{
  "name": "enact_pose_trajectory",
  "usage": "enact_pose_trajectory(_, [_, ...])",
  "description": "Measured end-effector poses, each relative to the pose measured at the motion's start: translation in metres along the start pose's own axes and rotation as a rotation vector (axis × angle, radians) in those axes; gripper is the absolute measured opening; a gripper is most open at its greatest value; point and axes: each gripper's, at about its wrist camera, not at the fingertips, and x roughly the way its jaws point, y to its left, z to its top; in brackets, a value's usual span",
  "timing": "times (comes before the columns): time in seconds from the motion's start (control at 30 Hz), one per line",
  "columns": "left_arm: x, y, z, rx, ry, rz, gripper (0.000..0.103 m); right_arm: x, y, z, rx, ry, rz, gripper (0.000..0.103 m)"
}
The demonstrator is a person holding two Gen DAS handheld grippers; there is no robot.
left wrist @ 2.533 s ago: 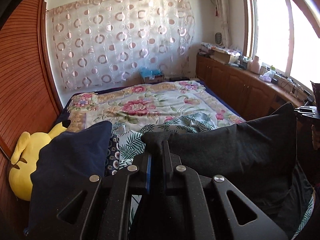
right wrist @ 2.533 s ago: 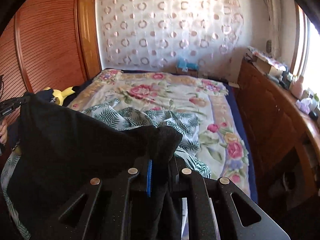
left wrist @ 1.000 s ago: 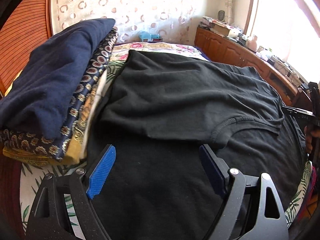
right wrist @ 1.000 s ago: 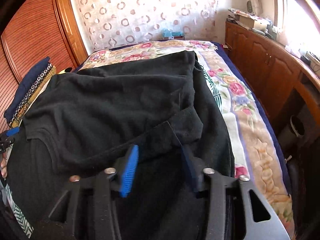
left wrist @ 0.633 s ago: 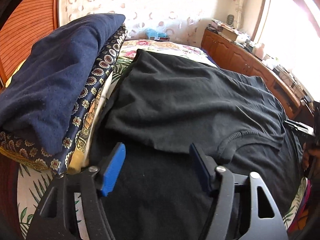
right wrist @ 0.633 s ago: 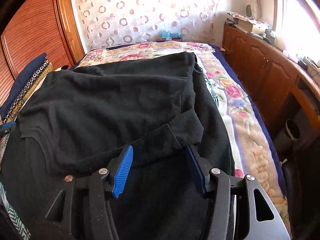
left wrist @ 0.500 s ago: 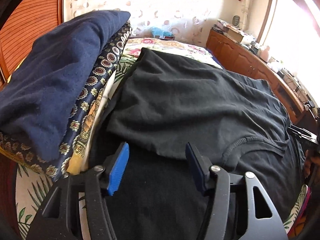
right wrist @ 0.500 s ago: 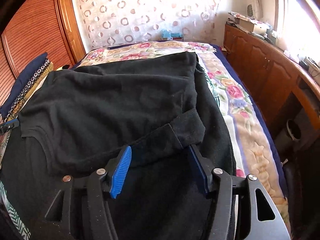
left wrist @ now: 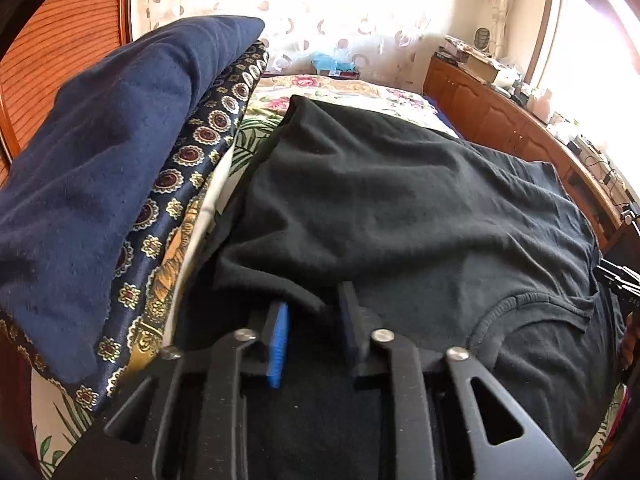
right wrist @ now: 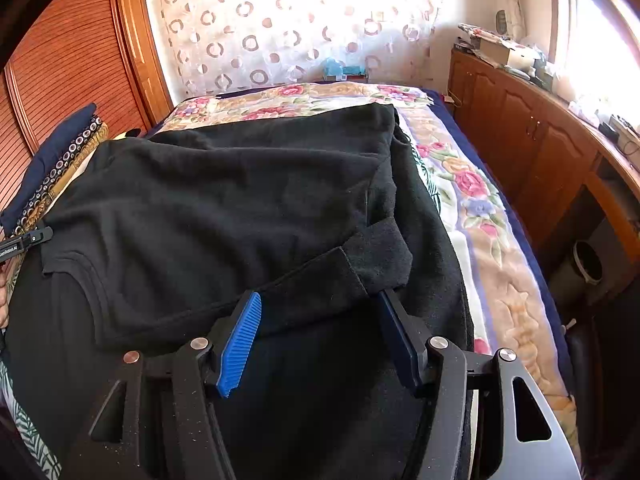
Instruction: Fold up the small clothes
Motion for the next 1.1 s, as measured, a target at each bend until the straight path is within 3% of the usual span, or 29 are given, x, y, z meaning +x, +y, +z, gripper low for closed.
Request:
enact_pose_trajectory(0.03, [0.0,-0.001,-0.001,0.007,0.0,-0.001,0.006,0.0,0.0,0.0,0.0,0.0,0.0,0.062])
enact_pose_trajectory(0.17, [-0.004,-0.003,-0.002,0.03,-0.017,-0.013,0.005,-0.001,-0.001,0.0,0.005,-0.001,0.005,0.062])
enact_pose_trajectory(0.3, [-0.004,-0.003,-0.002,0.036,-0.009,0.002,0.005,-0.004,-0.013,-0.001,0.043,0.007,0.065,0.062])
enact_pose_trajectory(0.6, [-0.001,-0.006,-0.002,0.048,0.0,0.004,0.005,0.007,-0.012,0.014,0.038,0.027,0.042,0.062])
enact_pose_trajectory(0.63, [-0.002,-0.009,-0.002,0.068,-0.002,0.013,0.003,0.009,-0.01,0.015,0.028,0.027,0.026,0.055])
enact_pose_trajectory(0.67, [-0.004,-0.011,-0.003,0.084,-0.007,0.015,0.002,0.011,-0.007,0.017,0.009,0.027,-0.013,0.036])
enact_pose_trajectory(0.73, [-0.014,-0.014,-0.004,0.097,-0.034,-0.009,0.002,0.011,-0.005,0.019,-0.01,0.015,-0.026,0.014])
enact_pose_trajectory(1.1, [-0.101,-0.017,-0.012,0.102,-0.22,-0.128,0.002,-0.067,-0.009,0.019,-0.004,-0.234,-0.003,0.009])
